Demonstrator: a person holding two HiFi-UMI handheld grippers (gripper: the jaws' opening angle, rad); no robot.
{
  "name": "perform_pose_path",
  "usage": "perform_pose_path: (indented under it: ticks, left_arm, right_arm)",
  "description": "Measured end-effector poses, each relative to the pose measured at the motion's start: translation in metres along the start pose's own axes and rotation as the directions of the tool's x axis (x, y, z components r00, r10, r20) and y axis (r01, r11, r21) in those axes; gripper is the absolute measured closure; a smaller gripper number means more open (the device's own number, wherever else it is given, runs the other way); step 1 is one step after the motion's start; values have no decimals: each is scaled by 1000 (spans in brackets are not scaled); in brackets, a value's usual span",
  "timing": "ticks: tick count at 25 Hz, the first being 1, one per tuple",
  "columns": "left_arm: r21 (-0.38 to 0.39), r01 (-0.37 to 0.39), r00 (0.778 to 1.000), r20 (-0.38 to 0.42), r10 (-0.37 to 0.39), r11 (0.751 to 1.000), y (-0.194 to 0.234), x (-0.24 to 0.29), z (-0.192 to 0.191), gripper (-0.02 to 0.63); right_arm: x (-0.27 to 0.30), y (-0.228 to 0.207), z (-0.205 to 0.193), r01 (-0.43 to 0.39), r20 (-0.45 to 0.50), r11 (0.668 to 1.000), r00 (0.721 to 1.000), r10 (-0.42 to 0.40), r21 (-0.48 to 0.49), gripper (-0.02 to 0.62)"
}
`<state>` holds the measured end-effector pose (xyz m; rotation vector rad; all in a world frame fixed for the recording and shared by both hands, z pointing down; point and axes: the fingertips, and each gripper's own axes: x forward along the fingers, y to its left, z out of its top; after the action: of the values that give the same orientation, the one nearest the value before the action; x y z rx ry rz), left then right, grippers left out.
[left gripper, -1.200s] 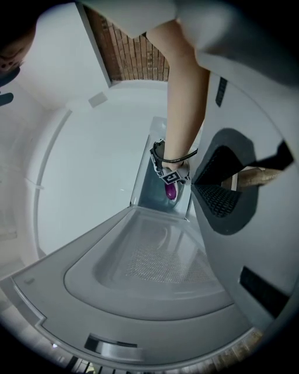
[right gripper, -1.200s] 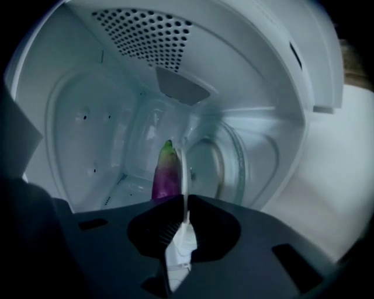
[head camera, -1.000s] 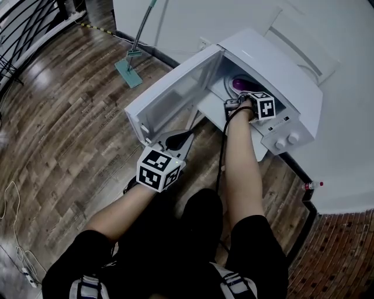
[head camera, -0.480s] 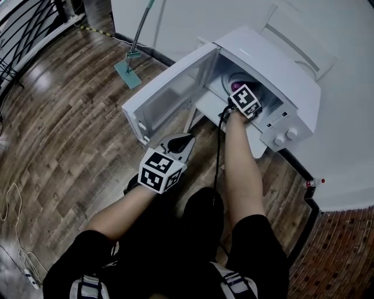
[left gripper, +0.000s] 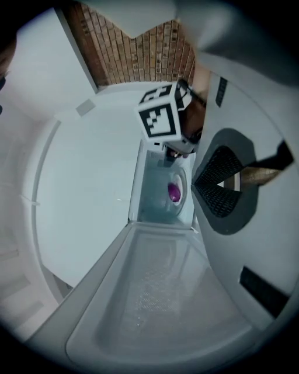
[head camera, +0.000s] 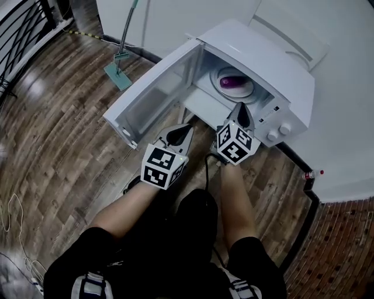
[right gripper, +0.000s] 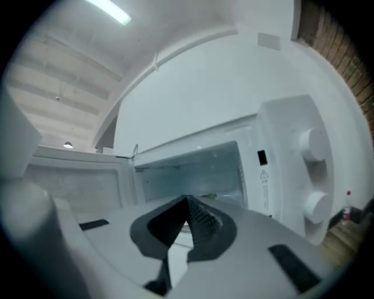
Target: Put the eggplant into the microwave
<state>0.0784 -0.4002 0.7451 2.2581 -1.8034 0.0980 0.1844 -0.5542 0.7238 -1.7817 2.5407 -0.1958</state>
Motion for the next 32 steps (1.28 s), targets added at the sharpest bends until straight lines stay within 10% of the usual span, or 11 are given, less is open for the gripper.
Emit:
perform_pose_path:
  ticks: [6, 19, 32]
  left_arm:
    - [-14, 43, 999, -15, -43, 999, -20, 8, 82, 606]
    - [42, 70, 997, -38, -68, 997, -90, -79, 410, 606]
    - [79, 53, 999, 8, -54, 995, -133, -125, 477, 606]
  right_arm:
    - [-56, 30, 88, -88, 14, 993, 996, 89, -73, 583]
    - [-152, 68, 404, -88, -89, 995, 992, 84, -44, 583]
    - [-203, 68, 481, -125, -18, 991, 992, 125, -47, 583]
